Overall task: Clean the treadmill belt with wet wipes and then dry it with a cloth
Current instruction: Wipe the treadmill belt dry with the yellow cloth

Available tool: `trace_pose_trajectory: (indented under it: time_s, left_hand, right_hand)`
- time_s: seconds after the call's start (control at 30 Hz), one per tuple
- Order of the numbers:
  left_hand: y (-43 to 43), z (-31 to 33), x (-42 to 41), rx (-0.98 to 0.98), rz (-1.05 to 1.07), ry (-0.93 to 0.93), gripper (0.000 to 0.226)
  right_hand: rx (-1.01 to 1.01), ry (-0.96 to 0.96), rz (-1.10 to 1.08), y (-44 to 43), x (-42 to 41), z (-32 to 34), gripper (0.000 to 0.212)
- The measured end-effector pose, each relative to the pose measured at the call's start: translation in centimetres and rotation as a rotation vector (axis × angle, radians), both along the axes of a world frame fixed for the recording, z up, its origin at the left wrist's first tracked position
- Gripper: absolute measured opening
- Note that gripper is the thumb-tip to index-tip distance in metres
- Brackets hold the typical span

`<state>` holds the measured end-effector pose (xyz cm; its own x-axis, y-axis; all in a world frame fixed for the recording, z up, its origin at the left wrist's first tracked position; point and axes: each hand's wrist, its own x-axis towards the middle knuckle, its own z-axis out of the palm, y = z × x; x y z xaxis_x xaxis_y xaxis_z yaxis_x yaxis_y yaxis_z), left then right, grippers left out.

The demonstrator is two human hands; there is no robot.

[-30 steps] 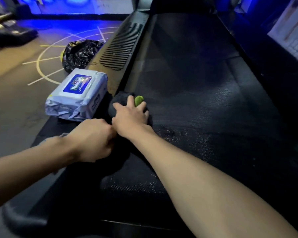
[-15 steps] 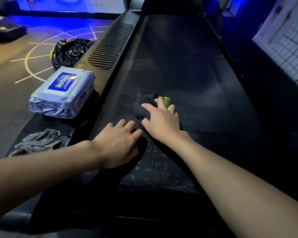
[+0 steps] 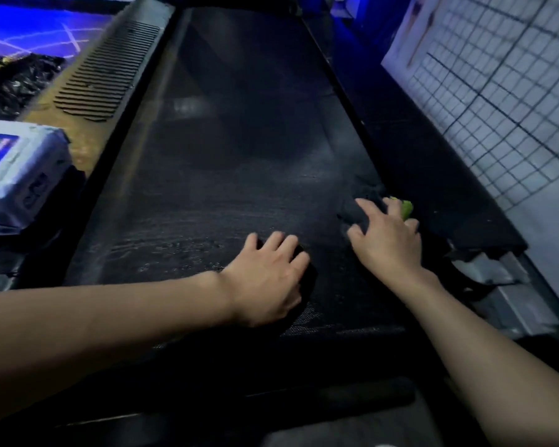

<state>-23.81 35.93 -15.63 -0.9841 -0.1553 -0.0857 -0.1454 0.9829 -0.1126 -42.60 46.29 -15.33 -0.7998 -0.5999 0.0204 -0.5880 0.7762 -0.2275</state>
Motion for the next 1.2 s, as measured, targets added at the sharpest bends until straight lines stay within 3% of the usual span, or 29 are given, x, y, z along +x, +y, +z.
trace_pose_trajectory:
  time_s: [0.4, 0.9, 1.13, 1.2]
  left_hand:
    - [-0.6, -1.0, 1.9, 0.116, -0.117, 0.092, 0.057]
    - [-4.2, 0.7, 12.3, 0.162, -0.144, 0.0, 0.059]
    - [-5.5, 0.7, 18.2, 0.267, -0.083, -0.012, 0.033]
    - [-5.8, 0.3, 19.3, 0.263, -0.022, -0.071, 0.044]
  right_hand:
    - [0.098, 0.011, -0.083, -0.9, 0.2, 0.9, 0.055]
    - [-0.048, -0.081, 0.536, -13.8, 16.8, 1.1, 0.054]
    - [-0.056, -0.109, 0.726, -18.1, 26.2, 1.7, 0.053]
    - [-0.086, -0.13, 0.745, -18.3, 27.7, 1.4, 0.051]
